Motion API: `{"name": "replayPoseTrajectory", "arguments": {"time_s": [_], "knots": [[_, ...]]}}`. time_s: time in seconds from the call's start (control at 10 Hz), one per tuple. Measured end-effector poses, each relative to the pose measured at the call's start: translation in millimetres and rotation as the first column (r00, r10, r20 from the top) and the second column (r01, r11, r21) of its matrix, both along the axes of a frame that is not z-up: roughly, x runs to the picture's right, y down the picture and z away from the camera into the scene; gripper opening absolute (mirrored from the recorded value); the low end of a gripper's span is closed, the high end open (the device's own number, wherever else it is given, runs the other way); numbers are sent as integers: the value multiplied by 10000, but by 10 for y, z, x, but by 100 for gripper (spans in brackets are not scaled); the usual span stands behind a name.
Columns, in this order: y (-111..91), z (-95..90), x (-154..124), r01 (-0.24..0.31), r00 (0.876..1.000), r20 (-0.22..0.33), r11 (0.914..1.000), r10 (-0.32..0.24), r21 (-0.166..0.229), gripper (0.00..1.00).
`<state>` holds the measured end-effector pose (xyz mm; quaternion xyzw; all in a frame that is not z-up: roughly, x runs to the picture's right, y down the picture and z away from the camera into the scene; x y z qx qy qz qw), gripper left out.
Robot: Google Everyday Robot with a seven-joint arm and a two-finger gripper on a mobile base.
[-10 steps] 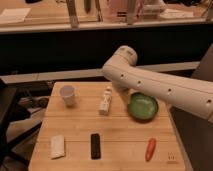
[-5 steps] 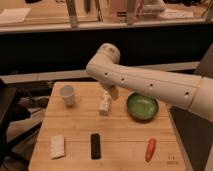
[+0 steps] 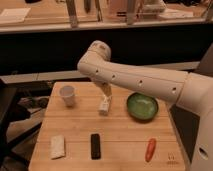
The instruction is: Pick up the ceramic cup
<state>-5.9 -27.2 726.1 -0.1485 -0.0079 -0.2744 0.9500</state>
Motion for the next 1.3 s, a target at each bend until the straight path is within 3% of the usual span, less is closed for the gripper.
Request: {"name": "replayPoseTrajectory", "arguments": {"time_s": [0.7,1.3], "knots": [[-189,98,-306,718,9935,860,9970,-739,280,80],[-270,199,-560,1250,9777,1631,9908,-1321,527,80]]}}
